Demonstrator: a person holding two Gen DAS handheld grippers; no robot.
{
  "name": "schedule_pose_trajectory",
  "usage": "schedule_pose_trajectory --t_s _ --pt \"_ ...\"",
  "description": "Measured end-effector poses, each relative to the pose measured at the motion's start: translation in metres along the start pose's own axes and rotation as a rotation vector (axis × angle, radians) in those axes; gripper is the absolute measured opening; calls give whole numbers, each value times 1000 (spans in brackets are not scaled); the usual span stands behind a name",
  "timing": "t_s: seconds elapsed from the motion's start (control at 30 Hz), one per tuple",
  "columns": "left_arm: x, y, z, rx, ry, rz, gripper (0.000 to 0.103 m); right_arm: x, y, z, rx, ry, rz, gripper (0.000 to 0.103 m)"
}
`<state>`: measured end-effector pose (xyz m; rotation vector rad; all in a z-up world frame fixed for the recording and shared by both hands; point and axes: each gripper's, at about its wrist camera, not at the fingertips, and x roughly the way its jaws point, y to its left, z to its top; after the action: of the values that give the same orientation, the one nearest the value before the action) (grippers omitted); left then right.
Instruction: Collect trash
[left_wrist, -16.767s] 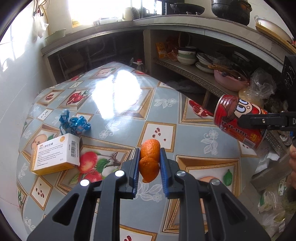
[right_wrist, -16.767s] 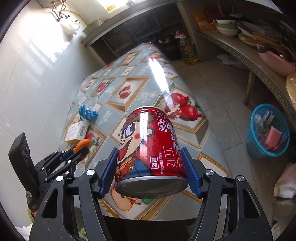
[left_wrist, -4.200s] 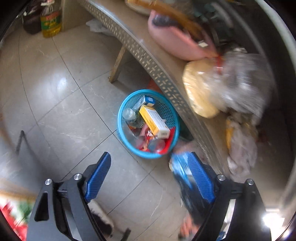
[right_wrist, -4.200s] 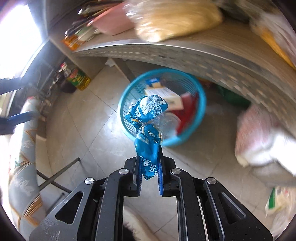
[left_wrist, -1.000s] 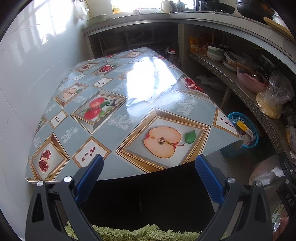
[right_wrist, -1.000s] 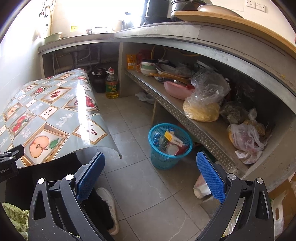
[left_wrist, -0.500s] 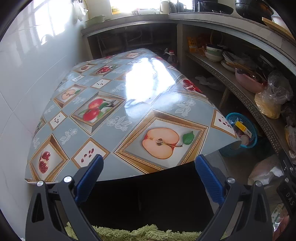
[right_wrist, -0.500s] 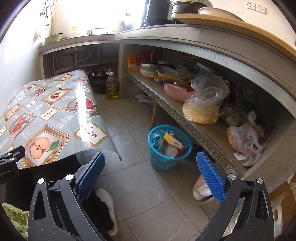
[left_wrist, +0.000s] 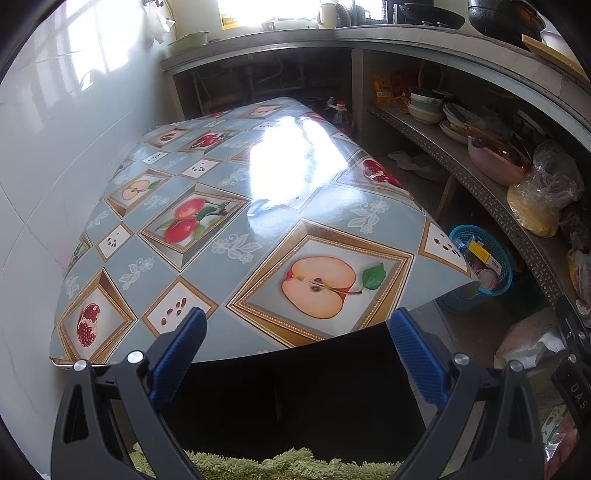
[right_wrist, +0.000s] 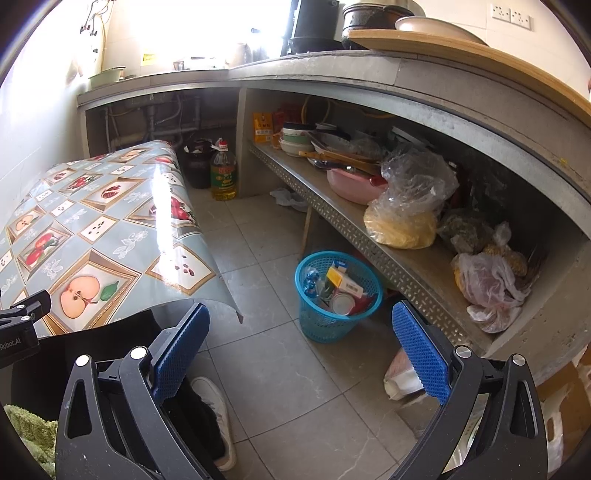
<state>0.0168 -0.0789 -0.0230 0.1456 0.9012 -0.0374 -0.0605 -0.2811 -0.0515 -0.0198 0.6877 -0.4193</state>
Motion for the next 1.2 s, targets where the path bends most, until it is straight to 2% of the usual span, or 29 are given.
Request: schedule_pose_trajectory --t_s 1.2 --pt "0 -1 -2 4 4 -3 97 -2 -1 1 1 -3 -3 95"
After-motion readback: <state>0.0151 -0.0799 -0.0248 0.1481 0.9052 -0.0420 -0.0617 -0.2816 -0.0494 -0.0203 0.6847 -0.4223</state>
